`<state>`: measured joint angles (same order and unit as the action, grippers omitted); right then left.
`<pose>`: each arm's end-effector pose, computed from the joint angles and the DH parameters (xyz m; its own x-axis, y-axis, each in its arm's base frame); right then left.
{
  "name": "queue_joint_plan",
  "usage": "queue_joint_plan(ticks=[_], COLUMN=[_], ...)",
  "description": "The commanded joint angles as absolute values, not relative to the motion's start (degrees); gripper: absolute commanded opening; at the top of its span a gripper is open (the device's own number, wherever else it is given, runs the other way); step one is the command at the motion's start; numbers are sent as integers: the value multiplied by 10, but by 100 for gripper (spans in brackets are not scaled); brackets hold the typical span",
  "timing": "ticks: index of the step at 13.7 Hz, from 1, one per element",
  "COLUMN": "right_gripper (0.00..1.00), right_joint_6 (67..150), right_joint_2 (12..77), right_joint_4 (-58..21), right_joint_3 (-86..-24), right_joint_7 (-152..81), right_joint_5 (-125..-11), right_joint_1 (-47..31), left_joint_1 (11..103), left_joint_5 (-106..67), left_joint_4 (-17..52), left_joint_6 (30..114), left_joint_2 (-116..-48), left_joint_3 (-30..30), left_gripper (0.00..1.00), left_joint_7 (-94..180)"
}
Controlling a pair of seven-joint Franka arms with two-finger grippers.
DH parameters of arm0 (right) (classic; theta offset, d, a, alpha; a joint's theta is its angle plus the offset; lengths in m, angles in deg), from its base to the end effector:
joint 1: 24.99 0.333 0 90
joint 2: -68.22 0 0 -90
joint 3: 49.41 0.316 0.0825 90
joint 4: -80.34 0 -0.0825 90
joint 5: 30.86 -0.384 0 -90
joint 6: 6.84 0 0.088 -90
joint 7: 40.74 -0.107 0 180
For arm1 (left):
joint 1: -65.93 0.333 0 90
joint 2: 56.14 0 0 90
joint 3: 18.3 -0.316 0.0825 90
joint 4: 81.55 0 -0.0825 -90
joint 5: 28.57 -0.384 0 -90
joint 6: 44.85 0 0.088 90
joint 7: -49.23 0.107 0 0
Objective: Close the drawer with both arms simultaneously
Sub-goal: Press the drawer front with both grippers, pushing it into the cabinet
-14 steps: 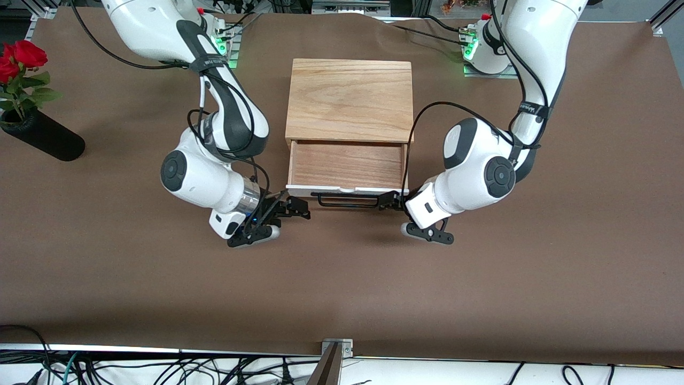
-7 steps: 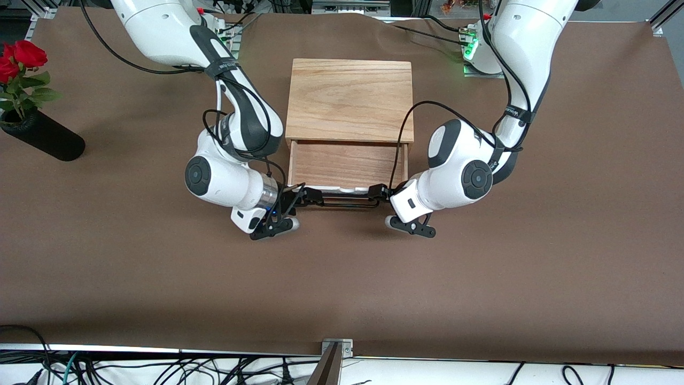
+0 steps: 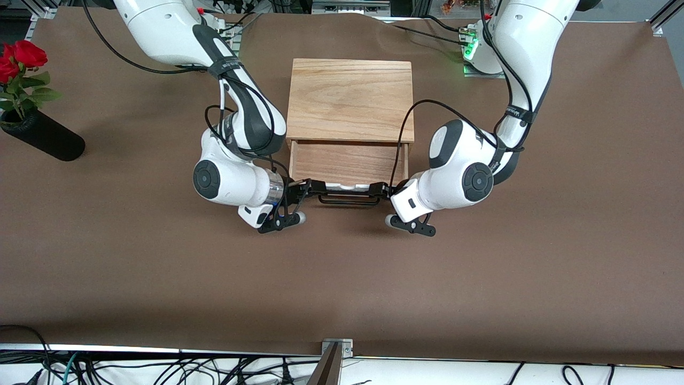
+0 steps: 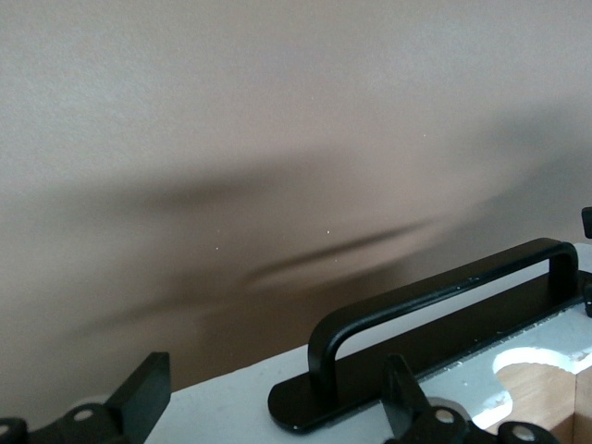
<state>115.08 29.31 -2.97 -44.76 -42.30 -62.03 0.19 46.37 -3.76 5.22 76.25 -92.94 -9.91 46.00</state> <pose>0.6210 0.3700 0.2925 0.9747 0.2022 -0.0952 0.1332 -0.8677 -0.4789 0.6234 -0.3338 0.2914 0.9737 -0.1934 -0.1205 -0.1259 -0.8975 0.4227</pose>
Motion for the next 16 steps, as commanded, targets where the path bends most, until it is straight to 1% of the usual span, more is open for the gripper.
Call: queue_joint_plan(ticks=[1,7,16], right_gripper=[100,100,100], right_joint_6=[1109,1062,983], right_joint_2=[287,287,283], right_joint_4=[-17,-18,-19], right_joint_3=[-442,-426,-418], right_joint_7=[-430,-430,-430], right_joint_5=[-630,-634,-636], right_joint_1=[8,9,11], left_joint_1=[462,464,465], left_joint_5=[-26,-26,-26], left_joint_4=[70,70,71], left_joint_6=[708,655,569], left_joint_2=[-925,-925,-924], left_joint_3=[-100,-100,-100], left_gripper=[100,100,100], left_joint_7=[473,473,471])
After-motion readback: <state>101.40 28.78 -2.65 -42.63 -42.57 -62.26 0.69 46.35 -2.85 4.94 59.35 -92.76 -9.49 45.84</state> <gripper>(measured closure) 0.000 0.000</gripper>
